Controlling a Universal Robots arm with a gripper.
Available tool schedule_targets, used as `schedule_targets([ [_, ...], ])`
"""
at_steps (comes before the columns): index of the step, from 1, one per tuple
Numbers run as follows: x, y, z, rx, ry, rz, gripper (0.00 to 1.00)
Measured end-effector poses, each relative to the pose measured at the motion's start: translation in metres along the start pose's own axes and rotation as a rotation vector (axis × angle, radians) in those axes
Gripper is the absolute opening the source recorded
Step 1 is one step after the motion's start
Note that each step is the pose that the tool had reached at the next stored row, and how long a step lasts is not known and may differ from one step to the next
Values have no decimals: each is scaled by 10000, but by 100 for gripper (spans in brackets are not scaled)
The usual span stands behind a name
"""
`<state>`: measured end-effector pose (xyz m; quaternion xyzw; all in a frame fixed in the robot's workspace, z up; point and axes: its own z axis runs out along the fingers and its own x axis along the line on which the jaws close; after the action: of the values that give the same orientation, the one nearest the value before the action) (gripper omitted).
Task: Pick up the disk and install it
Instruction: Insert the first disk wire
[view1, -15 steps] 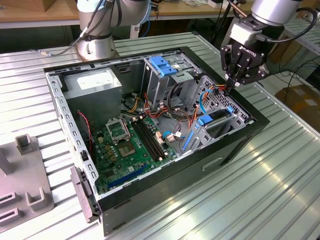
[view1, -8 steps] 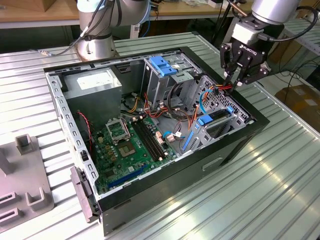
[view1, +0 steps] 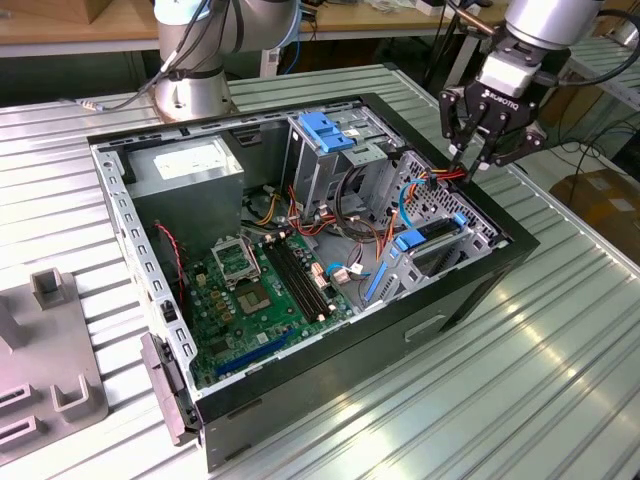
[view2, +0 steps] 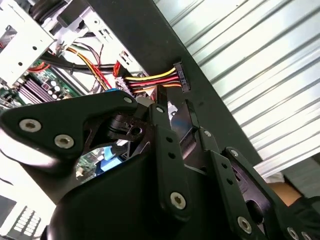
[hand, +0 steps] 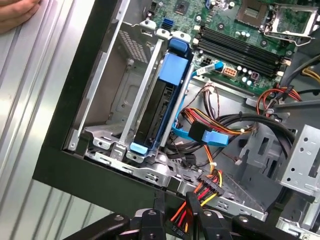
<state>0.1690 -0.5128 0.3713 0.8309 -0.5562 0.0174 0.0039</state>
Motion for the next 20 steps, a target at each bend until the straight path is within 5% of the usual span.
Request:
schedule_targets([
  [3,5,-12,1,7,3,-303,31],
  [6,13,-33,2,-44,124,-342,31],
  [9,22,-55,1,-56,160,-436,31],
  [20,30,-75,2,31,138,-2502,31],
])
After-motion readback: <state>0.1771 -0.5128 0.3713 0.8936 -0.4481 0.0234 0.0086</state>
